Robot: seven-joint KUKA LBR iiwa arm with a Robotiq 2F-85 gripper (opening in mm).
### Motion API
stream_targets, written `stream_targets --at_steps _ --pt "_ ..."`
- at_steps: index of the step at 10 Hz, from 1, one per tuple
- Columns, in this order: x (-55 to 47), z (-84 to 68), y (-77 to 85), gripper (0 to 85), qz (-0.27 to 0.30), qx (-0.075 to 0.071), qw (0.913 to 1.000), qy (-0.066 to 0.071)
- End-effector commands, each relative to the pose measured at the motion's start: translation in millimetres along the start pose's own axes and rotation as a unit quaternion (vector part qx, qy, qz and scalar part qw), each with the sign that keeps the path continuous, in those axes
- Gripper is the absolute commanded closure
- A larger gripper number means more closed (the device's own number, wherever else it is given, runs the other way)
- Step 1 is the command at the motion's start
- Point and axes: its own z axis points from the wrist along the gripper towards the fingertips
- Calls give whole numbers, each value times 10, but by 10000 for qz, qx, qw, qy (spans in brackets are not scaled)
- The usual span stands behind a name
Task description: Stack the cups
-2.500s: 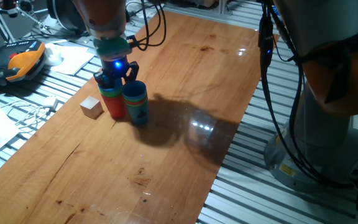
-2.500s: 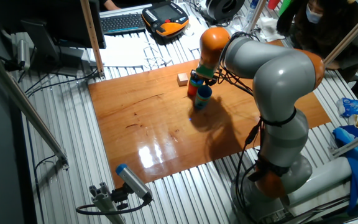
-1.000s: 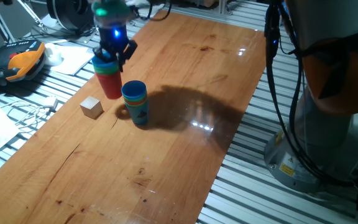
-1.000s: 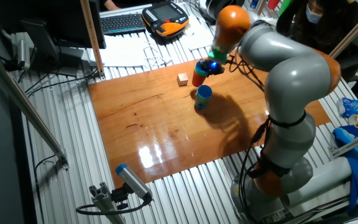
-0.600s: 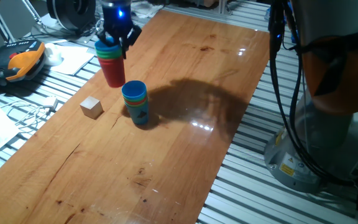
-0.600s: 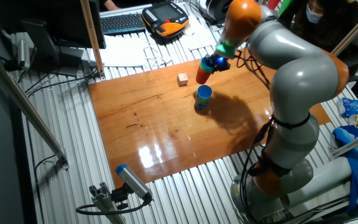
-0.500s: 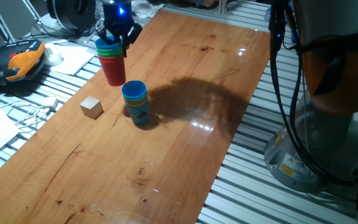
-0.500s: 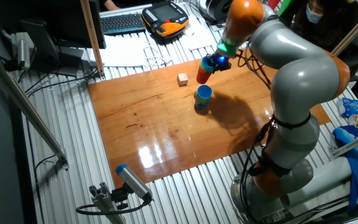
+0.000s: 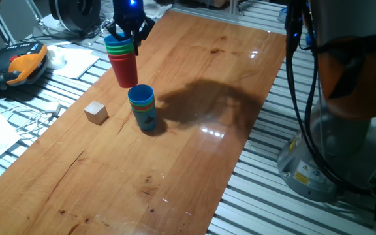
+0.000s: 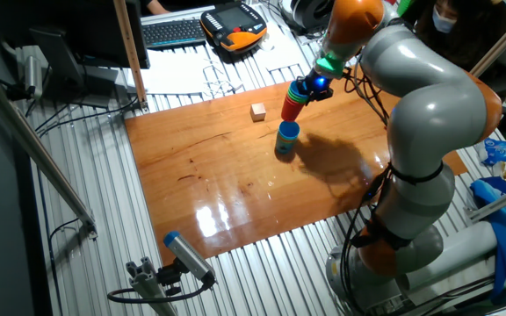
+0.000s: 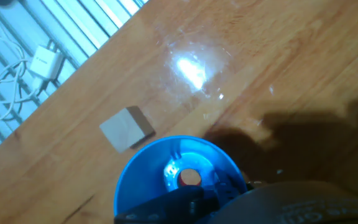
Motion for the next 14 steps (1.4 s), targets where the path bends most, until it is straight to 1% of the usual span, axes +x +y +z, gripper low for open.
stream_targets --at_steps 1,2,3,4,5,7,8,9,11,13,14 --pt "42 -24 -10 850 -25 11 10000 39" --pt "91 -39 -19 850 -40 43 10000 44" --pt "137 -38 -27 850 -107 90 9999 -9" --pt "182 -18 -26 850 -231 267 9993 -142" --pt "213 6 -25 850 -319 384 9985 -228" --pt "252 44 -48 850 -488 554 9968 -304" --pt "262 65 -66 850 -538 613 9962 -311" --pt "277 99 -70 850 -533 576 9964 -325" --pt "312 205 -73 850 -516 546 9963 -426" --pt "316 284 -72 850 -554 478 9961 -489" --pt "317 352 -66 850 -614 506 9948 -630"
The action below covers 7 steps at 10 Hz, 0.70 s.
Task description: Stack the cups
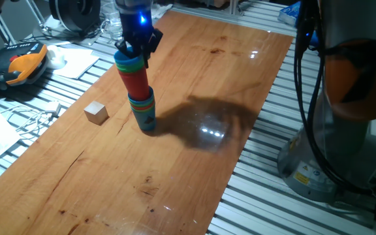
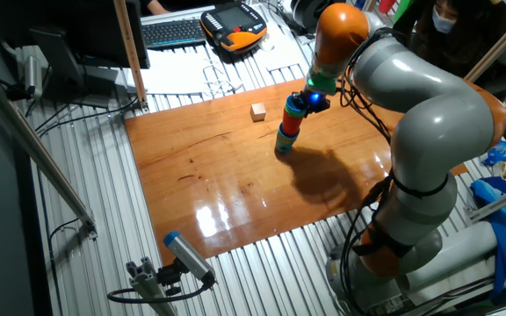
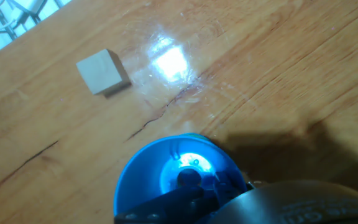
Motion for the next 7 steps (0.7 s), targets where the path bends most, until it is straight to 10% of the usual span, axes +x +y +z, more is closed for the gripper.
stream_targets --at_steps 1,4,7 --pt "7 57 10 850 -10 -20 9999 -113" --pt "40 301 43 850 -119 -69 9990 -427" --pt "33 321 41 850 -85 -52 9994 -331"
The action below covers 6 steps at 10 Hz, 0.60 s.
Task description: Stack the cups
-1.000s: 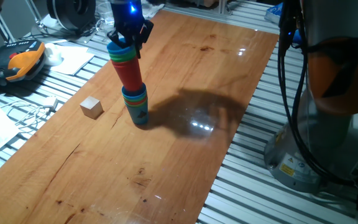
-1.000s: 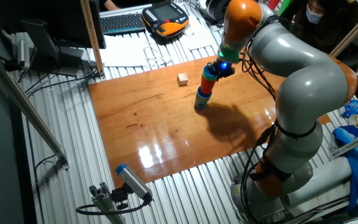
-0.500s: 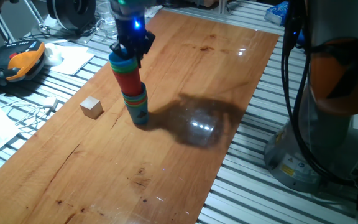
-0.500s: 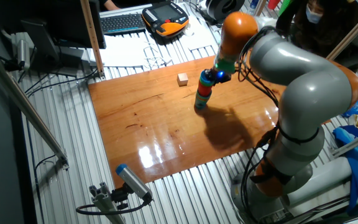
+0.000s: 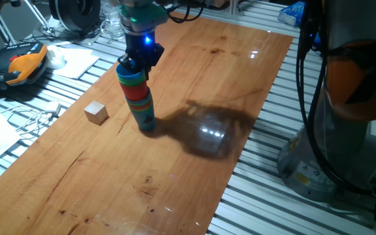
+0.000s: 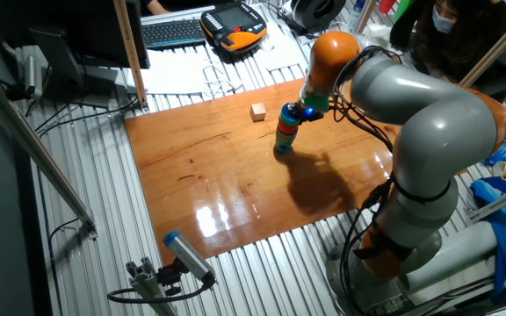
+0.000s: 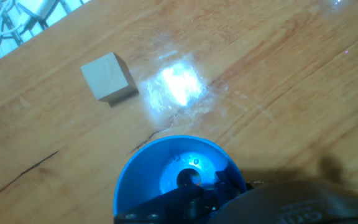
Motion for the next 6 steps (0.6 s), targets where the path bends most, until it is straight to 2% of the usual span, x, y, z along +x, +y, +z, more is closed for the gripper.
stream_targets --at_steps 1,2,3,4,5,6 --pt "0 -3 2 680 15 27 10000 7" --pt "2 -8 4 510 34 85 10000 2" --pt "1 -12 5 510 48 92 9999 -2" --pt "-10 -21 1 340 46 122 9999 -10" --pt "-32 -60 0 340 46 141 9999 24" --pt "-72 -160 3 340 42 184 9997 166"
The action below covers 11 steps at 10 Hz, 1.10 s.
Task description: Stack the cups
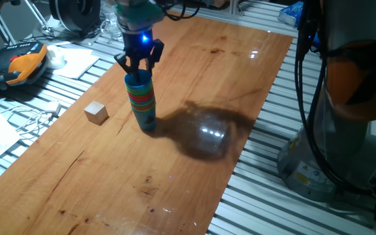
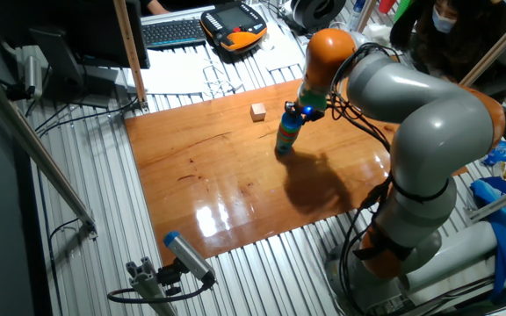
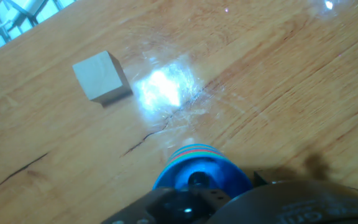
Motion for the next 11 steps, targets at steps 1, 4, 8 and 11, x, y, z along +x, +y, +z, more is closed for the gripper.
stream_targets --at_steps 1,4,8,11 --pt "-35 -132 -12 340 1 16 9999 114" --pt "-169 -304 -108 340 -177 131 9996 157" --pt "-464 -429 -283 850 -698 136 9973 174" --pt "-594 -457 -358 850 -990 202 9948 89"
